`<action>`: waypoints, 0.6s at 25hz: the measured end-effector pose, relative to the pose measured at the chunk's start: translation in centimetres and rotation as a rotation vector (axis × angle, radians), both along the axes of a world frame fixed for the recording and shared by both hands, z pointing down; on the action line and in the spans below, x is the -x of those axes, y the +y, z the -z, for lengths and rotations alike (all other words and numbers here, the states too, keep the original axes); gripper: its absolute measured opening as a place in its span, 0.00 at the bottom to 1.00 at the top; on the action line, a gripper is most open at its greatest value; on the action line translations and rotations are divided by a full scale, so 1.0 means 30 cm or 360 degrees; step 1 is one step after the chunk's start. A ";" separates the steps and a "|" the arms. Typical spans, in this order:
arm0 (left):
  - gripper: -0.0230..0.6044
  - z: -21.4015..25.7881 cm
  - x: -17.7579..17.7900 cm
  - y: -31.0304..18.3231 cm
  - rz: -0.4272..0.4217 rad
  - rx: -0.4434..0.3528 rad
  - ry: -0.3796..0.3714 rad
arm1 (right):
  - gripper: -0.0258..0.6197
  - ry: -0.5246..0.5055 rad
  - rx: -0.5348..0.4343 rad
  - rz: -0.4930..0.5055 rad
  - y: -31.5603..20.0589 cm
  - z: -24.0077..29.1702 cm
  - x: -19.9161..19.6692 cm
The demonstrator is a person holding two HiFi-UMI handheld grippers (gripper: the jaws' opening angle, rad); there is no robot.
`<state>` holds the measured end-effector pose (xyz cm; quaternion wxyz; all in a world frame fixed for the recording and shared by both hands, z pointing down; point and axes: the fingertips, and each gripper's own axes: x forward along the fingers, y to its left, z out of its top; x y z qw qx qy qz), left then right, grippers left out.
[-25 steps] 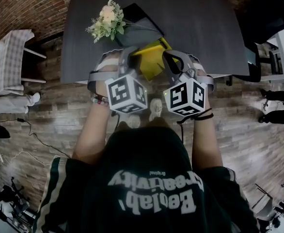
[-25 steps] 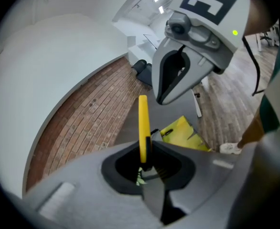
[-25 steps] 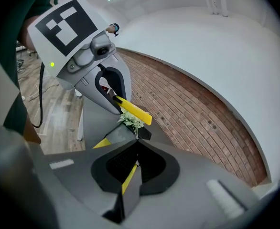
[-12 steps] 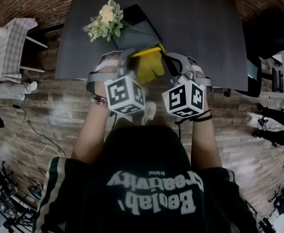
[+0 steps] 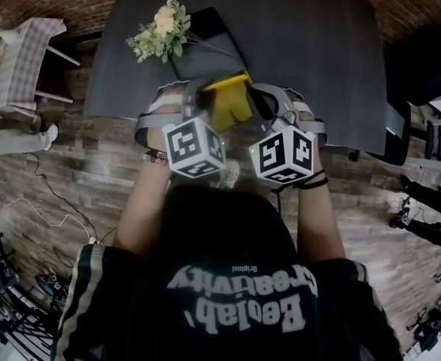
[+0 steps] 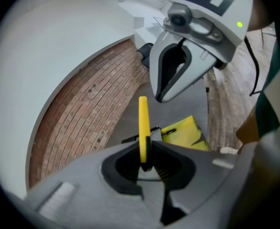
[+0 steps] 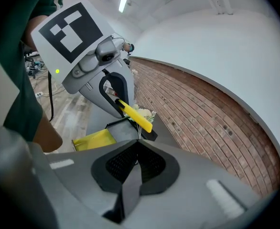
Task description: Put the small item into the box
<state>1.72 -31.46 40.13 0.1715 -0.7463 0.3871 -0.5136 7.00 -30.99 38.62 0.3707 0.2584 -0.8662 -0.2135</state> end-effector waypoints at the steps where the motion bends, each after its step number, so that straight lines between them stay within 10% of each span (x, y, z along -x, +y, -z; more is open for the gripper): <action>1: 0.11 -0.007 -0.004 0.001 0.0006 0.0008 -0.0003 | 0.05 -0.0003 0.0001 0.0006 -0.002 -0.003 -0.004; 15: 0.11 -0.184 0.027 -0.024 0.0035 0.0185 -0.0032 | 0.05 0.0022 0.0061 0.0035 -0.013 -0.076 0.001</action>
